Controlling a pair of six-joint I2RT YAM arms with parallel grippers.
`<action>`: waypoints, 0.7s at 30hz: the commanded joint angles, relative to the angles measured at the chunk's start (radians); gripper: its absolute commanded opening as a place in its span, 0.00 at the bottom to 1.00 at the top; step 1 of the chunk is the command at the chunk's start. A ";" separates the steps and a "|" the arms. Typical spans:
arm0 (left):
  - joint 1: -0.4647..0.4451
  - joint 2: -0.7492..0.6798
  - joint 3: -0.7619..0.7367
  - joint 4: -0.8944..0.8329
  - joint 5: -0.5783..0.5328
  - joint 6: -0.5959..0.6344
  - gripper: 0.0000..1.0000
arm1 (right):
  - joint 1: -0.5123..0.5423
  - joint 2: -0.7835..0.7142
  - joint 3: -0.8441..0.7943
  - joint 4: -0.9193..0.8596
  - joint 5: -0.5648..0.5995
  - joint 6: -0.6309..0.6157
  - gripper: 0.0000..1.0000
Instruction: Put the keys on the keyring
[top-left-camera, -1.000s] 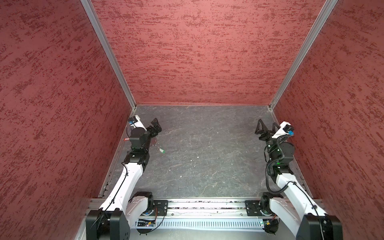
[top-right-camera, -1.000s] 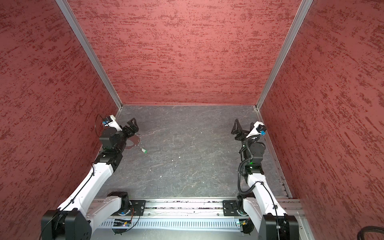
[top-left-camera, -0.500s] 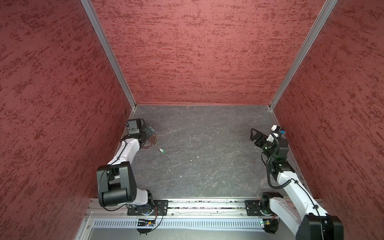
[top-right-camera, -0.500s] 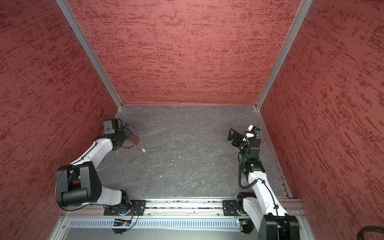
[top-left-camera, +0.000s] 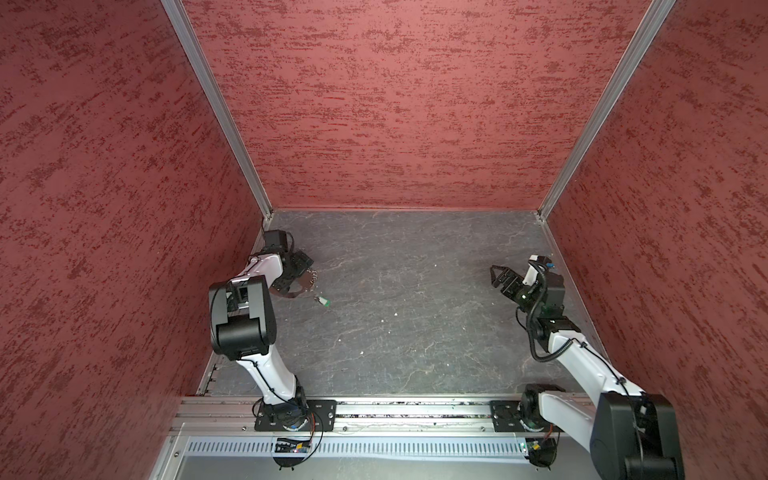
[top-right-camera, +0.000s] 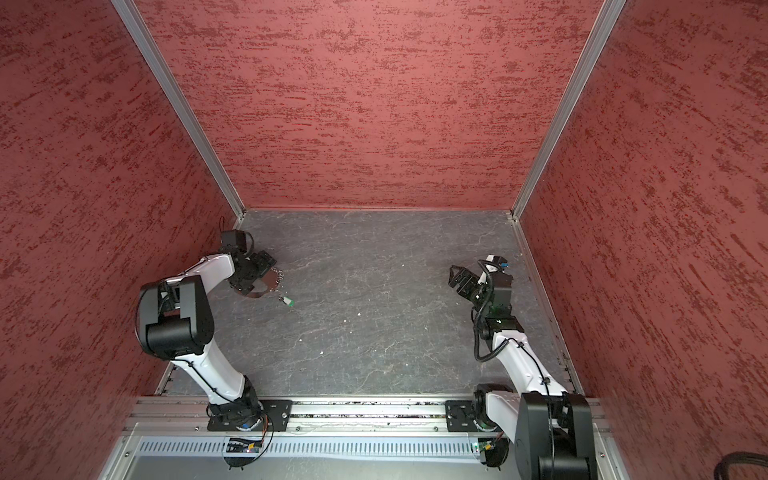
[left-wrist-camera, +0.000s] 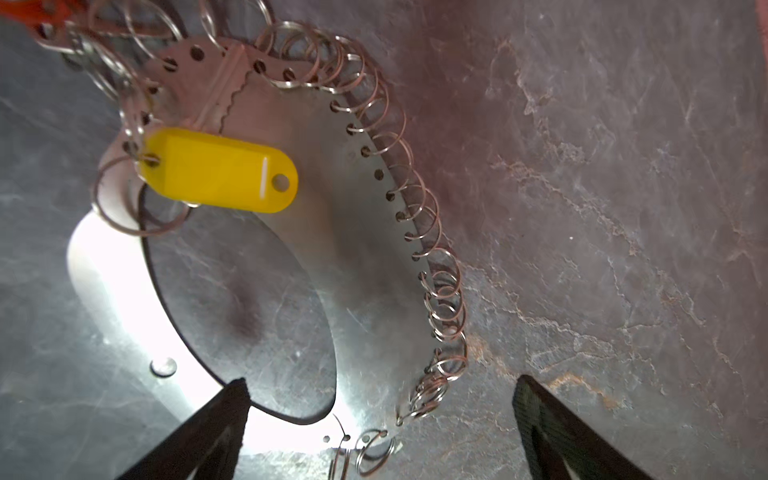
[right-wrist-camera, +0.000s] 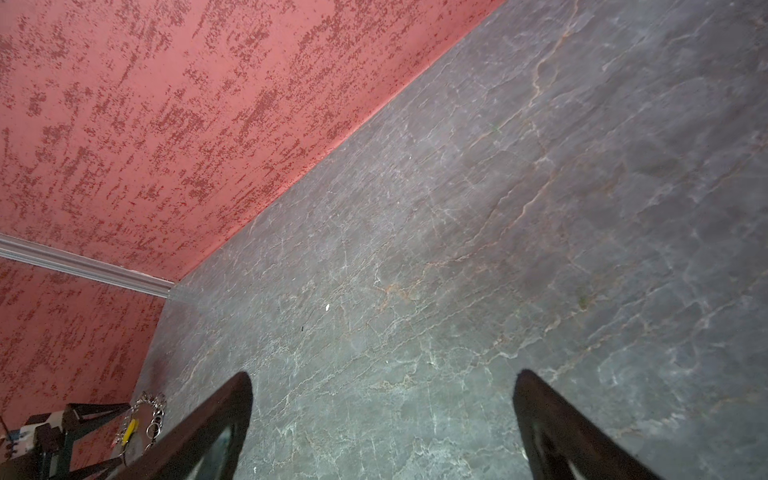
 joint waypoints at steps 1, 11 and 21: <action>-0.027 0.059 0.058 -0.044 0.011 0.024 0.99 | 0.002 0.015 0.017 0.048 -0.014 0.031 0.99; -0.196 0.202 0.208 -0.114 -0.031 0.048 0.99 | 0.002 0.041 0.030 0.033 0.002 0.036 0.99; -0.434 0.283 0.320 -0.171 -0.034 0.083 0.99 | 0.002 -0.018 0.055 -0.070 0.093 0.043 0.99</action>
